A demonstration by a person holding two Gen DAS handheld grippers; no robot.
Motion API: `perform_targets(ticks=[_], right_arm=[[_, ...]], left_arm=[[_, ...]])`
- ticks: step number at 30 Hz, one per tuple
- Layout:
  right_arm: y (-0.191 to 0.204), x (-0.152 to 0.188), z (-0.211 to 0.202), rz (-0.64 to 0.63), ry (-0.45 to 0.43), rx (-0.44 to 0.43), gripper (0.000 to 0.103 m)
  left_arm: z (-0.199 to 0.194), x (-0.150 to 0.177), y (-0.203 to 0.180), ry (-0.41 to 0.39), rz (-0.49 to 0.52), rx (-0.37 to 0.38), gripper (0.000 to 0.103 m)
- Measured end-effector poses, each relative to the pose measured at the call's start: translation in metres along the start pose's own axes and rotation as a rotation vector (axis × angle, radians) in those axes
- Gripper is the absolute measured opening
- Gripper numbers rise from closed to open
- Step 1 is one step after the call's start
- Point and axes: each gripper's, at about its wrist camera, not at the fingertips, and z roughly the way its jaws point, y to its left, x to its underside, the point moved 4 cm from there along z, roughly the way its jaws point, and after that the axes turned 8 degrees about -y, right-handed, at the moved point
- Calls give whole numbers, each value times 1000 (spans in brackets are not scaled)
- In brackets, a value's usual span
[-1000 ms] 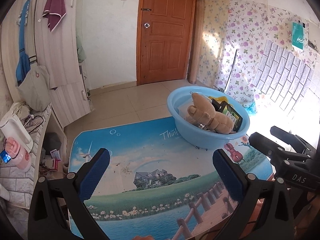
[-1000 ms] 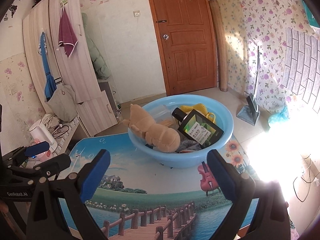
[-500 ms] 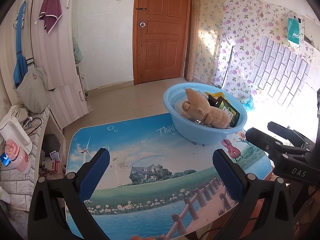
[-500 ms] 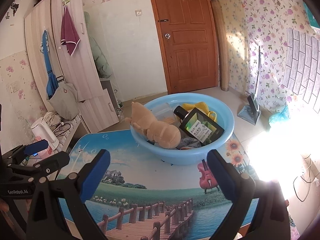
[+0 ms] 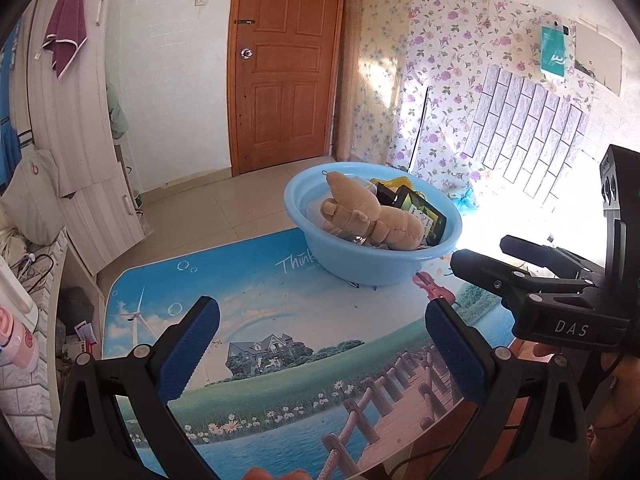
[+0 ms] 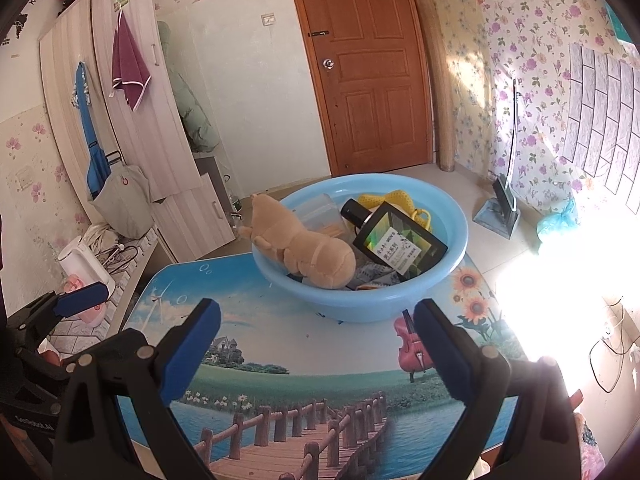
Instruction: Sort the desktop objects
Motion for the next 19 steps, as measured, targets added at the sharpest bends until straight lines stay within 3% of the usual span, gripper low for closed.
perform_targets(ticks=[19], right_arm=[[-2,8,4,6,18,-1,99]], left_arm=[[4,5,1,5,9,-10,103]])
